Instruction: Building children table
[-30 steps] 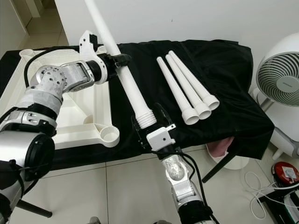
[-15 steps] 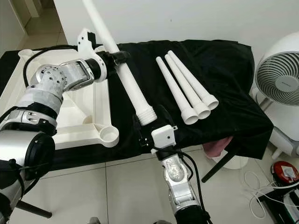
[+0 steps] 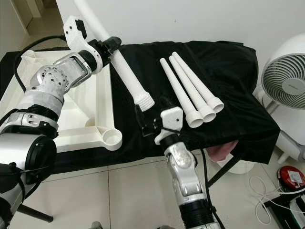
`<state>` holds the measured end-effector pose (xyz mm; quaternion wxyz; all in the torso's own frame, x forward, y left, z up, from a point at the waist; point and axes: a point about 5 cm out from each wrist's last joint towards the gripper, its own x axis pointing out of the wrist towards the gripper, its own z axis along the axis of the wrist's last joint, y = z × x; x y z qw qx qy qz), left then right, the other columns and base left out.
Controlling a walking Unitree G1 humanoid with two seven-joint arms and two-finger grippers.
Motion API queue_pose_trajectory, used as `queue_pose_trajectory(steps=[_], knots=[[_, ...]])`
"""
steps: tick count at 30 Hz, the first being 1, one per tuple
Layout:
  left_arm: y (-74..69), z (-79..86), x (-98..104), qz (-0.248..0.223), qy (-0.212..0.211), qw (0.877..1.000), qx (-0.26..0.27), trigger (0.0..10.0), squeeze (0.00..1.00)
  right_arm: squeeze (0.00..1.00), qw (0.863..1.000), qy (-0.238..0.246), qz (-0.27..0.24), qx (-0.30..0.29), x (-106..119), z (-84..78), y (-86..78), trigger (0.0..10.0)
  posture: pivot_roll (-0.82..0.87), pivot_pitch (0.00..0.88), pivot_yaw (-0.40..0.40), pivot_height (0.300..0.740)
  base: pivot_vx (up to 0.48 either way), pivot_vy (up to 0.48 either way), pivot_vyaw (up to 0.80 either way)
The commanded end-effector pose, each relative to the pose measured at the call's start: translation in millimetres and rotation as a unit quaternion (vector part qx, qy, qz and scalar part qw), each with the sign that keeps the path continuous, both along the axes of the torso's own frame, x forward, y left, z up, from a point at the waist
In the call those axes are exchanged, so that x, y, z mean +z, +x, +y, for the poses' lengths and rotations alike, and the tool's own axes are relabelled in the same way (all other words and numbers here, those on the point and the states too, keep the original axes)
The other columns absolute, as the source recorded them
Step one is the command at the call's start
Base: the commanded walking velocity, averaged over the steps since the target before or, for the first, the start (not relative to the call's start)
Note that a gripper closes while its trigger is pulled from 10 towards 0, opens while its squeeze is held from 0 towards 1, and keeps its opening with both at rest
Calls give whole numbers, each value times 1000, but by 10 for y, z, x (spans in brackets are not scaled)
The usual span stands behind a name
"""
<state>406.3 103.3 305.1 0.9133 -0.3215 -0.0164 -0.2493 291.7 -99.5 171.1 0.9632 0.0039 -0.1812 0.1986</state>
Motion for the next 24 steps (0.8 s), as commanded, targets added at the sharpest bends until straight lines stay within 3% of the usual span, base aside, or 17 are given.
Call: queue_pose_trajectory(steps=[1, 6, 11, 16, 19, 24], knots=[[-133, -115, 164, -138, 8, 983, -118, 10000, 0, 0, 1000, -7, 11, 8, 124, -64, 70, 10000, -107, 0, 22, 740, 0, 0, 0], [-185, -186, 163, -172, 33, 979, -103, 10000, 0, 0, 999, -25, 26, 16, 390, -219, 200, 10000, -106, 0, 26, 740, 0, 0, 0], [-234, -266, 151, -207, 74, 972, -84, 10000, 0, 0, 998, -50, 33, 7, 497, -279, 294, 10000, -103, 0, 22, 740, 0, 0, 0], [-316, -421, 103, -232, 102, 963, -88, 10000, 0, 0, 993, -99, 57, 30, 510, -252, 368, 10000, -99, 0, 16, 740, 0, 0, 0], [-368, -533, 95, -244, 106, 960, -91, 10000, 0, 0, 983, -152, 79, 69, 444, -171, 405, 10000, -94, 0, 11, 740, 0, 0, 0], [-432, -654, 97, -254, 108, 956, -101, 10000, 0, 0, 978, -171, 95, 75, 406, -136, 489, 10000, -91, 0, 10, 740, 0, 0, 0]])
